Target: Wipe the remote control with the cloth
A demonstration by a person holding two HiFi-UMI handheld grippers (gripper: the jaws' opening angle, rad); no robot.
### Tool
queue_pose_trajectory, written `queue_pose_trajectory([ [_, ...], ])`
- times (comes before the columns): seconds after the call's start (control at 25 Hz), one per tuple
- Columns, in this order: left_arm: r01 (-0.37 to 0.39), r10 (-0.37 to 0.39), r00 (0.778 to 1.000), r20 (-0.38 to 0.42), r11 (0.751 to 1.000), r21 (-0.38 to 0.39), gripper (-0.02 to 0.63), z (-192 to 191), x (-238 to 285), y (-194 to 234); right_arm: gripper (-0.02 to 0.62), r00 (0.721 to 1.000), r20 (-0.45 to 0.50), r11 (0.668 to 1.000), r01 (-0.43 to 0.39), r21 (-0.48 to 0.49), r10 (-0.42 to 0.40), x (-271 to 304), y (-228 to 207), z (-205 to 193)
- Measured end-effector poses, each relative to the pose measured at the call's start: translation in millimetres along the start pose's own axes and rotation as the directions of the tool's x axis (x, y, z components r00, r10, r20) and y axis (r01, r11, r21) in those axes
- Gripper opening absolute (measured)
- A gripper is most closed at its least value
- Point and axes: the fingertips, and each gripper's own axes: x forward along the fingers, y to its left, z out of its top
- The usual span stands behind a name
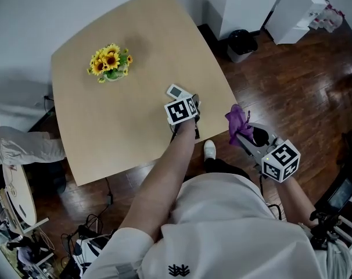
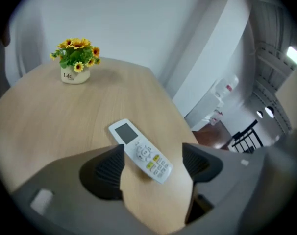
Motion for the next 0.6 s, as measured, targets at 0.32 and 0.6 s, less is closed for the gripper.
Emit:
queue_pose_trajectory([
  [0.32, -0.298, 0.299, 0.954, -0.004, 0.949, -0.107, 0.393, 11.0, 40.3, 37.0, 0.126, 0.998, -0.044, 0.999, -0.046, 0.030, 0.047, 0.5, -40.1, -7.6],
  [0.6, -0.391, 0.386, 0.921, -0.058, 0.908, -0.150, 0.394, -13.1, 50.1, 55.8, 0.126, 0.995, -0.075, 0.997, -0.061, 0.048, 0.064, 2.6, -45.5, -16.8],
])
